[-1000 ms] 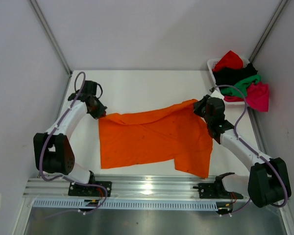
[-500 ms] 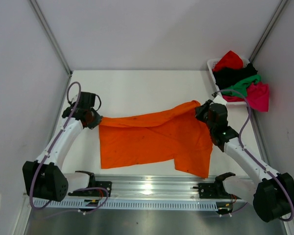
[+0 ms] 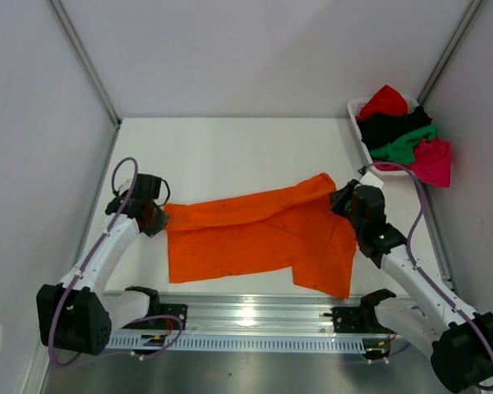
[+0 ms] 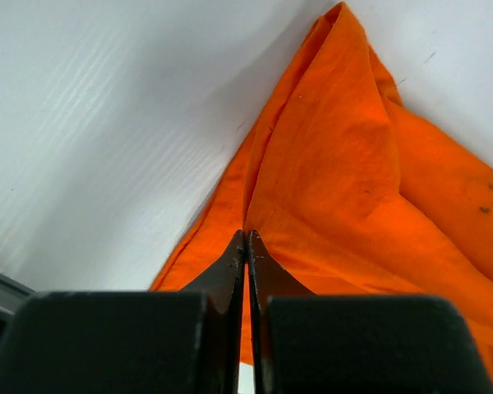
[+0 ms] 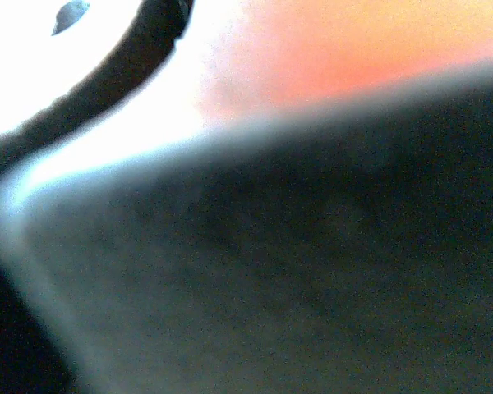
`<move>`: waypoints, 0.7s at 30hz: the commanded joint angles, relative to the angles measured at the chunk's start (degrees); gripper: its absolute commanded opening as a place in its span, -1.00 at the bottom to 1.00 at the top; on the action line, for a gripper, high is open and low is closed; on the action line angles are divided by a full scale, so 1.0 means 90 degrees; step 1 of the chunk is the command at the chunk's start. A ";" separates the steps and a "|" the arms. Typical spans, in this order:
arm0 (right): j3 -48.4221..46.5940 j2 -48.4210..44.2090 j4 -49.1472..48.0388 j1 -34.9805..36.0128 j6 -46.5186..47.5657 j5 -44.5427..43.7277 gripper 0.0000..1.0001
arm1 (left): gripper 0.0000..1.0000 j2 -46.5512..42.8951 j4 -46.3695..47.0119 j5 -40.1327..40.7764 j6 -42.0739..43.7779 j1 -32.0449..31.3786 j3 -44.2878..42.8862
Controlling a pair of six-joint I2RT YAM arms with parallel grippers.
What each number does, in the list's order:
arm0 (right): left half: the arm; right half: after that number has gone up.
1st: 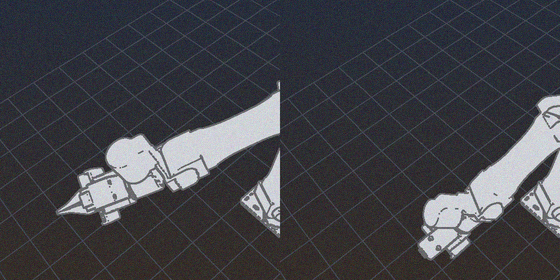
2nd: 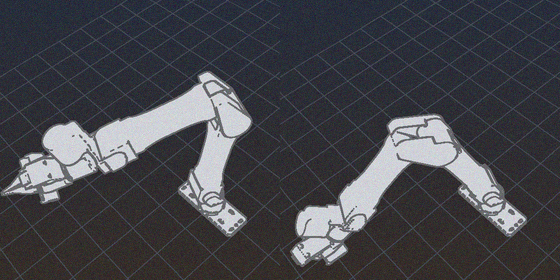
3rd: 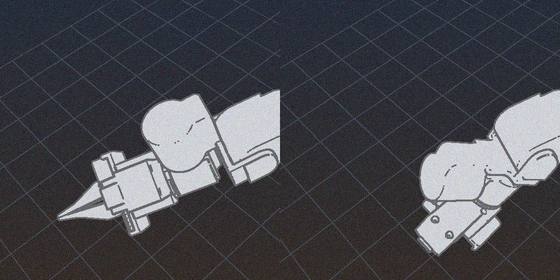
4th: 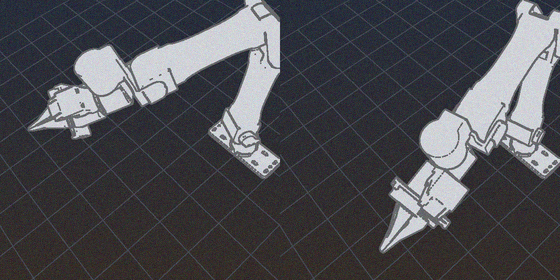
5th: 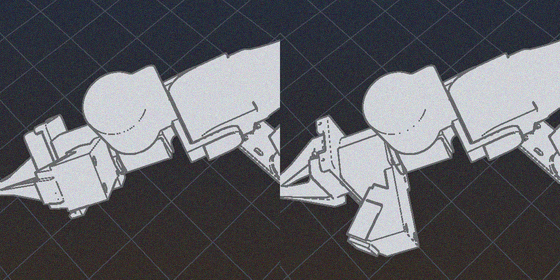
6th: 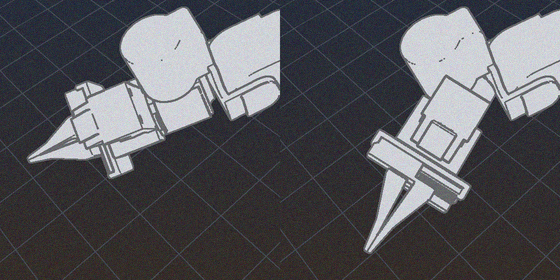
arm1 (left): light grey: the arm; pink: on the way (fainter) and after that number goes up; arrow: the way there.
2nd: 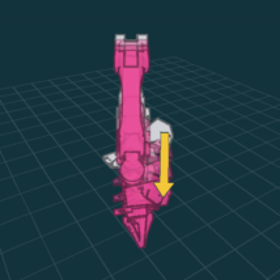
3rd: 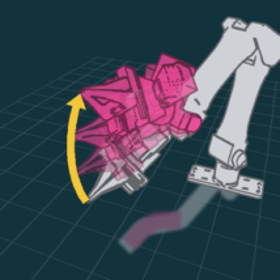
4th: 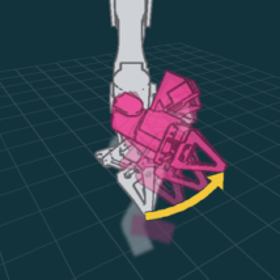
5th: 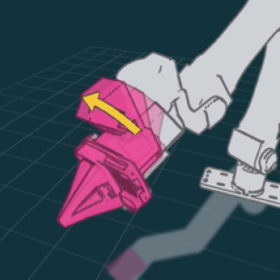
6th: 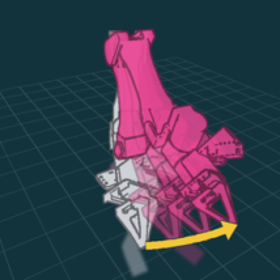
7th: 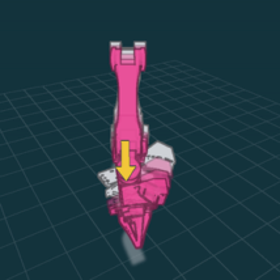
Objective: Fold and stack the t-shirts
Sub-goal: Fold the tshirt
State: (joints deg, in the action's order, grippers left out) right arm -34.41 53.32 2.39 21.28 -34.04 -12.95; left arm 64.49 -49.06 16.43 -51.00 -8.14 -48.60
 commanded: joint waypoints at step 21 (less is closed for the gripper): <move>0.0699 -0.0719 0.0428 0.0458 -0.0553 -0.0153 -1.00 | -0.99 0.0295 0.0851 -0.0594 0.0023 -0.0130 0.0995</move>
State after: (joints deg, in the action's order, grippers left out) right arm -28.05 47.05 7.44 24.71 -37.95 -13.28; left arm 65.69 -45.12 13.61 -50.94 -8.32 -40.86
